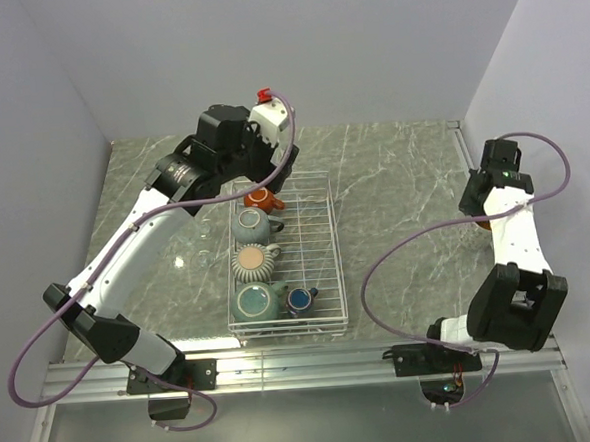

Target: Unload the cups from the dish rack

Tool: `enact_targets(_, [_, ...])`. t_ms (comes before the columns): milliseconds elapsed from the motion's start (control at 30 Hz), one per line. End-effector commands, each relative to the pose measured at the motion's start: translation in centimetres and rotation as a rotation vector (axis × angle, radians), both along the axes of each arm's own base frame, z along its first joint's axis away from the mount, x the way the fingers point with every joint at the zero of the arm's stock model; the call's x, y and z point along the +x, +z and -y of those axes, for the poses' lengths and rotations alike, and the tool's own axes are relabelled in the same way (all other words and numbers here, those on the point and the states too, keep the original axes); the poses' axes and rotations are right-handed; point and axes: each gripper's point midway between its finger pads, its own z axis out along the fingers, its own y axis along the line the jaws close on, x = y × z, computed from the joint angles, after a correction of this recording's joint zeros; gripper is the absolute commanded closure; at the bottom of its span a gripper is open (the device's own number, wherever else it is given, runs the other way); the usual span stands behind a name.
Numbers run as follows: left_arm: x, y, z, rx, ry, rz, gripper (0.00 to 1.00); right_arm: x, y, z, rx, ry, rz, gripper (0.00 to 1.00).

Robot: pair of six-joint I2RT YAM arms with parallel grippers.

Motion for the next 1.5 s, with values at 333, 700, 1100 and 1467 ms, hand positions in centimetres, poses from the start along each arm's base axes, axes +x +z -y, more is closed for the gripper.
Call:
enact_targets(333, [-0.6, 0.5, -0.5, 0.007, -0.009, 0.019, 0.02, 3.9, -3.4, 1.3, 0.041, 0.029, 0.018, 1.0])
enact_targets(700, [-0.3, -0.1, -0.3, 0.028, -0.012, 0.009, 0.02, 4.0, -4.5, 1.2, 0.057, 0.035, -0.035, 0.69])
enact_targets(1100, [-0.4, -6.4, -1.0, 0.326, -0.167, -0.06, 0.11, 3.6, 1.8, -0.8, 0.0, 0.051, 0.126, 0.11])
enact_targets(1467, [-0.4, -16.5, -1.4, 0.688, -0.434, -0.282, 0.19, 3.1, 5.8, -4.8, -0.025, 0.142, 0.231, 0.1])
